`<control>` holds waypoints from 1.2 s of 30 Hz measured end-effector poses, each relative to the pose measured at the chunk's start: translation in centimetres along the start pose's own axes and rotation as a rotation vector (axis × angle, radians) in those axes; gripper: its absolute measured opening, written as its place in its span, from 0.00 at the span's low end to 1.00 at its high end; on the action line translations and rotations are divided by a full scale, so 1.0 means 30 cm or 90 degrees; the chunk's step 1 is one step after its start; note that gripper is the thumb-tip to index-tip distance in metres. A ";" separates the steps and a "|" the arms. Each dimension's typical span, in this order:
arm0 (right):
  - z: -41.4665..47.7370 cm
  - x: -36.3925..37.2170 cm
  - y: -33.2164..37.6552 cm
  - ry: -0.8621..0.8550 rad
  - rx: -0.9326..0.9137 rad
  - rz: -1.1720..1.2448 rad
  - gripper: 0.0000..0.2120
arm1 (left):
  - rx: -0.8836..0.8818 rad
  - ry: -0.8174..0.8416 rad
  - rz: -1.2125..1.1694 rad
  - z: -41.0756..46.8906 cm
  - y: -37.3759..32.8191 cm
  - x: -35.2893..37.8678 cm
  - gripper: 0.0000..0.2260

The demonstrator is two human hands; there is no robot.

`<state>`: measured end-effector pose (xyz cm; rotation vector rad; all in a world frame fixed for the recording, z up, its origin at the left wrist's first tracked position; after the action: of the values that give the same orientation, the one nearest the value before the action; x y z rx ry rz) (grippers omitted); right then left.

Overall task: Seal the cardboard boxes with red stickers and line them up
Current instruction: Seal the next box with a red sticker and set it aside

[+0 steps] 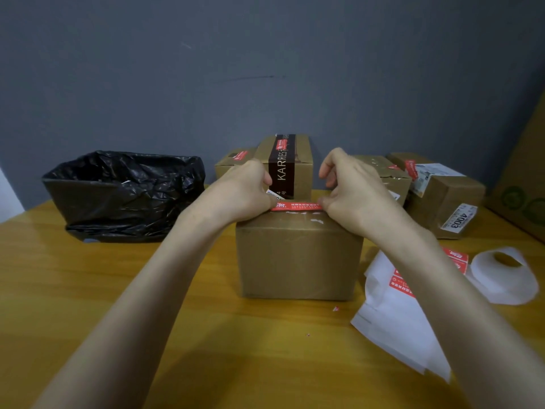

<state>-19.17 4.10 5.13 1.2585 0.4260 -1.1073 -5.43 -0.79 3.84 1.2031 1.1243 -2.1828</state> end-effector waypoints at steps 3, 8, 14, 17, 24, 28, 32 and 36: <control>-0.009 -0.002 0.009 -0.009 -0.009 -0.019 0.14 | 0.000 -0.002 0.007 0.002 -0.001 -0.001 0.12; -0.018 0.005 0.014 0.006 -0.005 -0.036 0.14 | -0.007 0.003 0.012 0.005 0.007 0.003 0.12; -0.023 0.010 0.017 0.008 0.000 -0.044 0.14 | -0.008 -0.001 0.017 0.005 0.012 0.006 0.11; -0.025 0.009 0.020 0.010 -0.002 -0.048 0.15 | -0.009 0.004 0.021 0.005 0.012 0.007 0.12; -0.025 0.007 0.022 0.017 0.004 -0.068 0.15 | 0.002 0.010 0.037 0.000 -0.003 -0.003 0.13; -0.021 0.013 0.016 0.016 0.013 -0.072 0.16 | 0.003 0.005 0.042 -0.003 -0.008 -0.003 0.12; -0.024 0.017 0.016 0.013 0.014 -0.077 0.16 | 0.004 -0.001 0.055 -0.006 -0.010 -0.002 0.12; -0.031 0.027 0.024 0.024 0.000 -0.094 0.15 | 0.027 0.003 0.084 -0.005 -0.023 0.006 0.11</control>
<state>-17.91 4.55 4.60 1.2649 0.5554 -1.2090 -5.91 -0.23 3.96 1.2642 0.9771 -2.1146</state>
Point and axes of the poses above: each hand's wrist, its own z-axis towards the middle knuckle, its own x-axis out of the palm, y = z × x, the point moved 8 cm from there along z, towards the middle knuckle, and after that the axes turned 15 degrees about x, right-handed, at the moved point
